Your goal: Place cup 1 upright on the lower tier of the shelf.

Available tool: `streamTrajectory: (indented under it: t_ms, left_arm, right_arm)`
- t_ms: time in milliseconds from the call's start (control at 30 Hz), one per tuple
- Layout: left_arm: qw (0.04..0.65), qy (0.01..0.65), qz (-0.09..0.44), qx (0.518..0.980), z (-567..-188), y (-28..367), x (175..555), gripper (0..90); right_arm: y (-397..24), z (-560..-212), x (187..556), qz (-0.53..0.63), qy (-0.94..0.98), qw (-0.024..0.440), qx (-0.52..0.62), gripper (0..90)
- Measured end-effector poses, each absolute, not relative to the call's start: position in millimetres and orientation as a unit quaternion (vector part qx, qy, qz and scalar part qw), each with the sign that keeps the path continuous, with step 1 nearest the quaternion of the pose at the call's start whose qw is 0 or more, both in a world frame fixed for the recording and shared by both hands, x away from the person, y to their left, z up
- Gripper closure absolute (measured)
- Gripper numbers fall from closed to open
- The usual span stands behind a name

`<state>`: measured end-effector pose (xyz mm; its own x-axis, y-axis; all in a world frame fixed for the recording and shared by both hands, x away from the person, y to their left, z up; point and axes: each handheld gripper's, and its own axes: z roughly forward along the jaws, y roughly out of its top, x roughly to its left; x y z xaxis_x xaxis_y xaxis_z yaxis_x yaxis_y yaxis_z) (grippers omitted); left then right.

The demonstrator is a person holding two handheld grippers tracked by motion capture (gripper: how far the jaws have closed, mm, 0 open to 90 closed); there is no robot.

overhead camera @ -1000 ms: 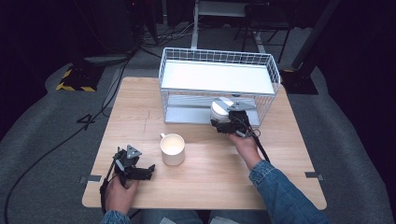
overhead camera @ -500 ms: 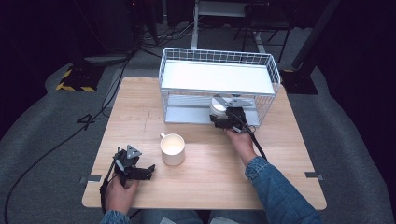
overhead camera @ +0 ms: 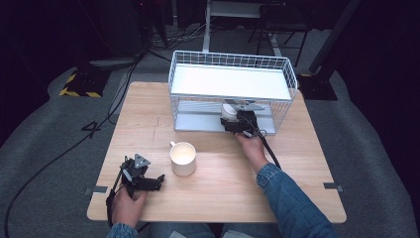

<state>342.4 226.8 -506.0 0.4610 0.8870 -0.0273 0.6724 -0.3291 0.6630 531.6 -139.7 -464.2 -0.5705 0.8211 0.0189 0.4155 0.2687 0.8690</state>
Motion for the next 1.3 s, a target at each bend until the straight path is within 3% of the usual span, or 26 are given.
streamTrajectory:
  t_ms: [1100,1300]
  left_arm:
    - [0.31,0.493,0.176,0.794,-506.2,226.2,343.2,0.3]
    - [0.309,0.493,0.175,0.794,-506.0,226.3,343.2,0.3]
  right_arm:
    - [-138.6,-476.3,546.5,0.44,0.764,0.248,0.401,18.9]
    - [-139.4,-477.7,546.3,0.426,0.773,0.252,0.397,13.2]
